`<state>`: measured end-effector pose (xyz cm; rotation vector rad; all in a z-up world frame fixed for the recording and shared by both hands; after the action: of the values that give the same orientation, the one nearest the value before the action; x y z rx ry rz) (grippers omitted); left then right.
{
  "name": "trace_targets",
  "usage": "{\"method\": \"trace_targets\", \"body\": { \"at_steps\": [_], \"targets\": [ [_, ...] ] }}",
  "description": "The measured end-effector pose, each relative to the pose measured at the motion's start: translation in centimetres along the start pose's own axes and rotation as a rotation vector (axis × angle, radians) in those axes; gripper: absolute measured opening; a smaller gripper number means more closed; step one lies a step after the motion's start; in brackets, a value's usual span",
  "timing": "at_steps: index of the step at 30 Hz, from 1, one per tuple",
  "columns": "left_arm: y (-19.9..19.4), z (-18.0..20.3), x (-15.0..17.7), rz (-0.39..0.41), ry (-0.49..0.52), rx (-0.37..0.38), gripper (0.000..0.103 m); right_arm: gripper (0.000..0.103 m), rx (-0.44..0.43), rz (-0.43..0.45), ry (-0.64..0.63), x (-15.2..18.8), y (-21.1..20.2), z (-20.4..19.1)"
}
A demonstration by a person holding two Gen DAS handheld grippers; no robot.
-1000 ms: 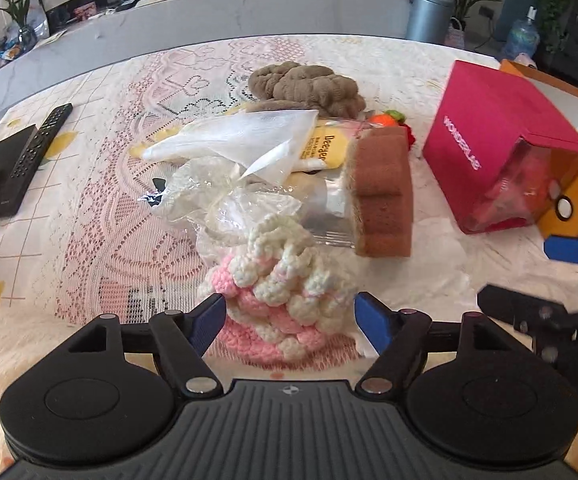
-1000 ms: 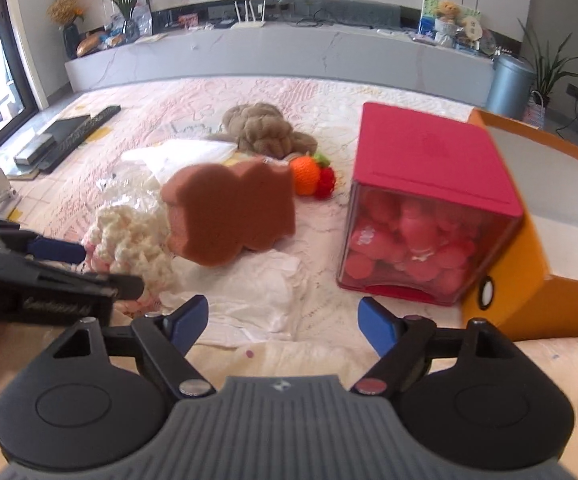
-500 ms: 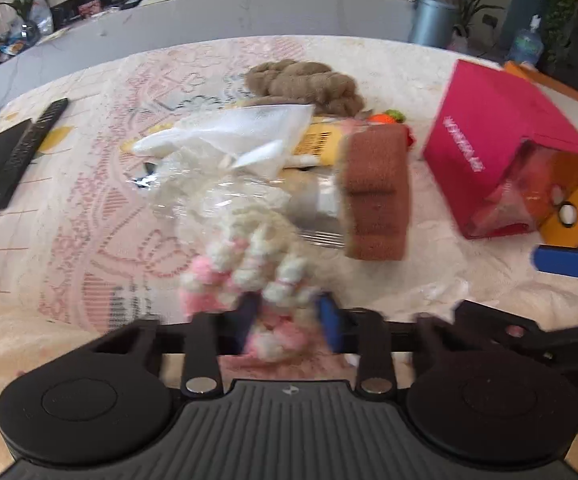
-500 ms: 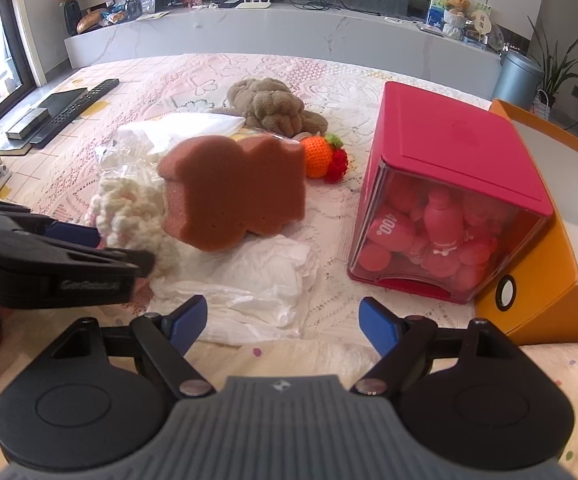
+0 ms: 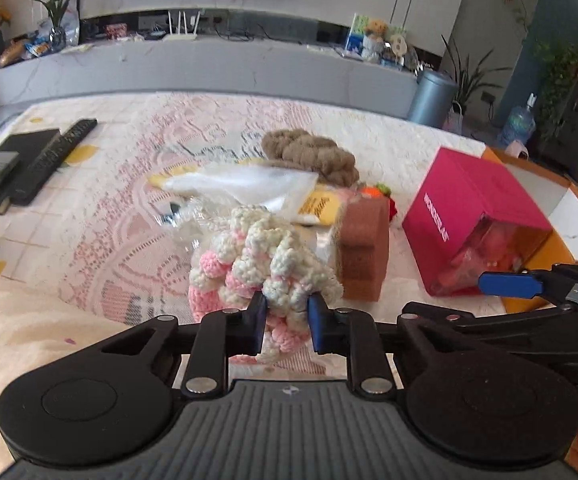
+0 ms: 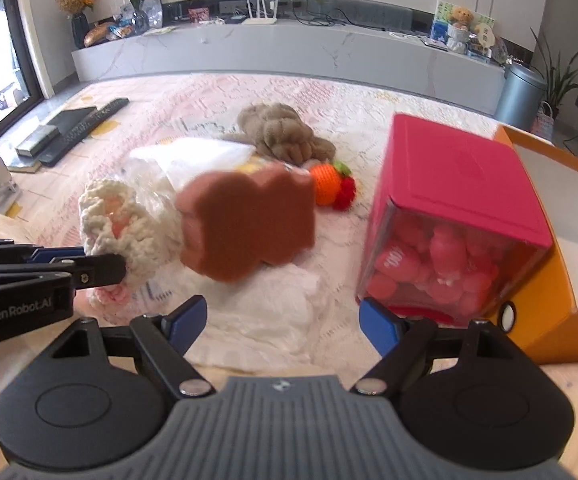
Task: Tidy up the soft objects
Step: 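Grasp the pink-white crocheted toy with the left gripper while the right gripper approaches the brown sponge, then grasp the brown sponge with the right gripper and lift it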
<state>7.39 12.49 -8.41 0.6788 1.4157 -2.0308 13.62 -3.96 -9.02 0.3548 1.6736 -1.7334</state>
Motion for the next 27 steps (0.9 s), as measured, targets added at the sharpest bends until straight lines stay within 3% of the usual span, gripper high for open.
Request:
{"method": "trace_targets", "body": {
  "at_steps": [5, 9, 14, 20, 22, 25, 27],
  "targets": [
    [-0.8, -1.0, -1.9, 0.077, 0.010, -0.046, 0.024, 0.086, -0.024, 0.045, -0.027, -1.8, 0.0, -1.4],
    [0.3, -2.1, -2.7, 0.068, 0.007, -0.047, 0.024, 0.090, -0.028, 0.066, -0.061, -2.9, 0.9, -3.0],
    [1.5, -3.7, -1.9, 0.057, -0.062, -0.036, 0.024, 0.090, -0.011, 0.031, -0.061, -3.5, 3.3, -3.8],
    [1.9, -3.6, -1.5, 0.049, -0.061, -0.020, 0.024, 0.090, -0.004, -0.025, -0.042, -3.3, 5.6, -4.7],
    [2.0, -3.5, -1.4, 0.047, -0.057, -0.017, 0.024, 0.087, 0.010, -0.013, -0.055, -3.2, 5.6, -4.8],
    [1.9, -3.3, -1.3, 0.051, -0.050, -0.017, 0.024, 0.074, 0.004, -0.011, -0.058, -3.1, 5.2, -4.5],
    [1.7, -3.2, -1.3, 0.059, -0.045, -0.016, 0.024, 0.054, -0.025, -0.021, -0.041, -2.9, 4.7, -4.0]
  ]
}}
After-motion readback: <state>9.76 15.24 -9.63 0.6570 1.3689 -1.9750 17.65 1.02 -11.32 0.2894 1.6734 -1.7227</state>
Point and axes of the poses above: each gripper's, at about its wrist camera, not at the fingertips, and y roughly the way its jaws point, z to its right, x to its underside, the point moved 2 cm from there along y, roughly the way its jaws point, and after that the axes turned 13 degrees about x, right-handed, at the moved point
